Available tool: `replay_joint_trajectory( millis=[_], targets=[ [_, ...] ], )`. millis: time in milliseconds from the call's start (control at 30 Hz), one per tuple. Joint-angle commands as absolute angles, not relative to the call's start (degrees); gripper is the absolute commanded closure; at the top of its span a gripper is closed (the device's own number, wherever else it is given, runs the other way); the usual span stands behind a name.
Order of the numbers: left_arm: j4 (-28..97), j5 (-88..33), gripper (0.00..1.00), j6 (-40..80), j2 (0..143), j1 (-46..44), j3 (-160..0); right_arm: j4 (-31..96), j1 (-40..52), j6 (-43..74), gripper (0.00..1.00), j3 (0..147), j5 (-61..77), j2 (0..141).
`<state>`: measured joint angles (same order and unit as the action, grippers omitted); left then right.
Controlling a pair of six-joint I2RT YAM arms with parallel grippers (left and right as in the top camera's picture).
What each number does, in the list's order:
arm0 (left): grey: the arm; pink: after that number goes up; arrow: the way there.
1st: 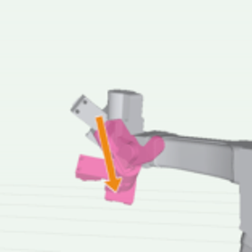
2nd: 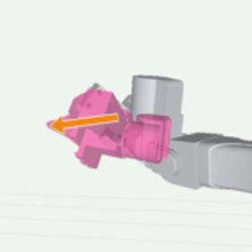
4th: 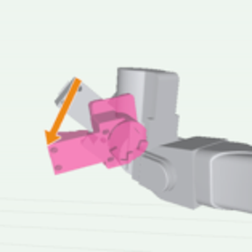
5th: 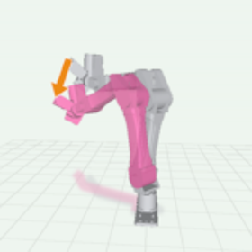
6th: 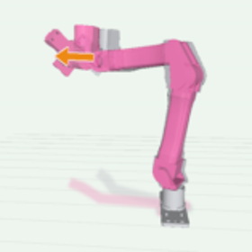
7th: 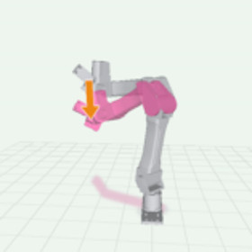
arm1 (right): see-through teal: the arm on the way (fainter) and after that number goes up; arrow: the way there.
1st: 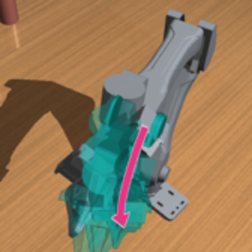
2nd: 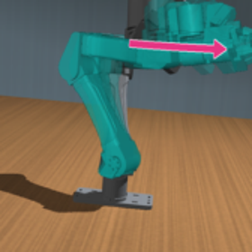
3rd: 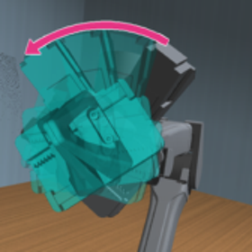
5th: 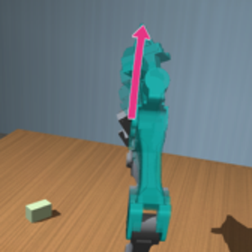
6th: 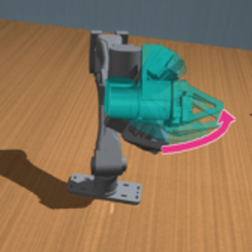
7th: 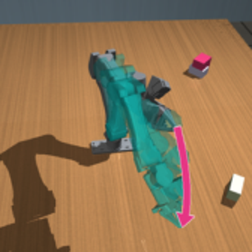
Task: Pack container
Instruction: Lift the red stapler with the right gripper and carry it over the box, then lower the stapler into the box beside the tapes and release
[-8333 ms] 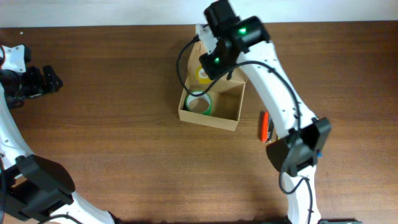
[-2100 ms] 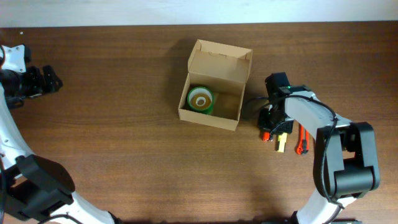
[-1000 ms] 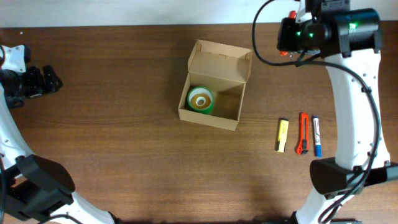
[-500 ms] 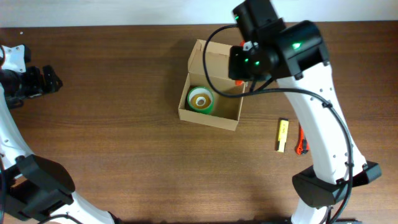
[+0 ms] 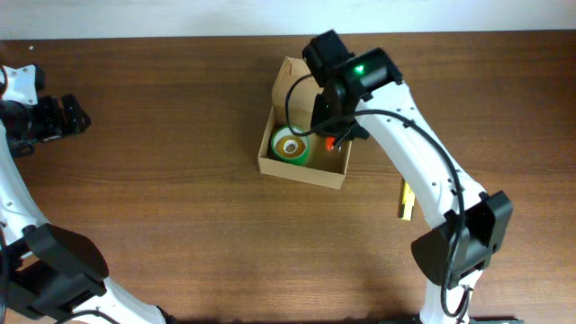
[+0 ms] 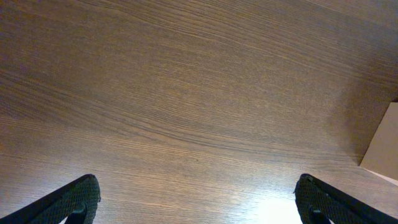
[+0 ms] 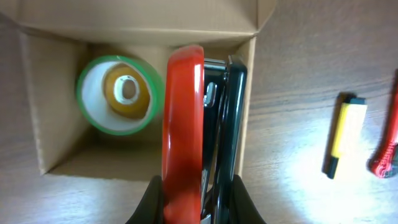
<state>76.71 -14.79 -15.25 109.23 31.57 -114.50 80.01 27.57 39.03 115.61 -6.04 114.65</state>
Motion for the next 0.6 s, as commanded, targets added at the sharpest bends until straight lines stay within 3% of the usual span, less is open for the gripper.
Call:
replay_joint_trajectory(
  millis=[0,567],
  targets=[
    [76.71,-15.44,0.0,-15.97,109.08,31.57,-114.24,78.08,27.53,39.94,0.96,112.66,-4.91,114.1],
    [76.69,-15.44,0.0,-15.97,109.08,31.57,-114.24,68.95,25.91,39.92,0.96,101.65,-2.87,114.17]
  ],
)
